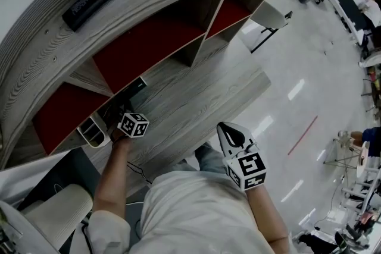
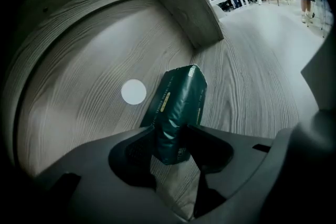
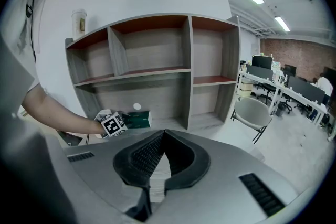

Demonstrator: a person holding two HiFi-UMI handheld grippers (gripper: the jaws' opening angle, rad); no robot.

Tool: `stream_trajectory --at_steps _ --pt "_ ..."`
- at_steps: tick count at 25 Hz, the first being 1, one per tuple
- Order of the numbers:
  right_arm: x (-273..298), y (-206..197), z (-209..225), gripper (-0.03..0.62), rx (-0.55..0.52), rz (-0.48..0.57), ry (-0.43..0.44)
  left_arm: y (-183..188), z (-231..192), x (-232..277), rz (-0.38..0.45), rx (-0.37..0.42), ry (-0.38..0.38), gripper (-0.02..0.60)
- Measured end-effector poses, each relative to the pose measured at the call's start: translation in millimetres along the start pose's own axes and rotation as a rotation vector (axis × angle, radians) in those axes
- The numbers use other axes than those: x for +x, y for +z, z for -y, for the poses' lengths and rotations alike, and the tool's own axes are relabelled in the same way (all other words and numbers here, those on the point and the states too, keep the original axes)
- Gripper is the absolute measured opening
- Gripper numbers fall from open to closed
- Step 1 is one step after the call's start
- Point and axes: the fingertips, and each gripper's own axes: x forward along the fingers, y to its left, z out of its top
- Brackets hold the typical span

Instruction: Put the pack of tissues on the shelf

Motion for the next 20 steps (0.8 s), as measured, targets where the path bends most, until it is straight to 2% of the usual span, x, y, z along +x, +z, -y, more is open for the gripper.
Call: stream_trajectory --at_steps 6,13,14,18,20 --pt "4.5 1.9 -5.1 0.028 -0.006 0.0 0.016 1.1 -0.1 -1.7 0.0 -0.017 -0.001 0.196" --pt "10.3 7.7 -13.0 0.028 -0.031 0.005 0.064 -5.1 -4.4 -16.5 -0.07 -0.138 -0.047 0.216" --pt "11.8 9.4 -13.9 0.028 -0.037 0.006 0.075 -6.4 -4.7 -21.7 -0.075 -0.152 -0.052 0.207" --pt "20.3 20.4 -21.8 0.028 -0.063 0.025 0.134 -6.7 -10.9 -51.0 -0.065 -0.257 -0.069 0.065" --pt "24.2 27.1 -27.9 0.028 -0.077 0.038 0.169 -6.0 -13.8 -68.8 -0.05 -0.327 -0.091 0.027"
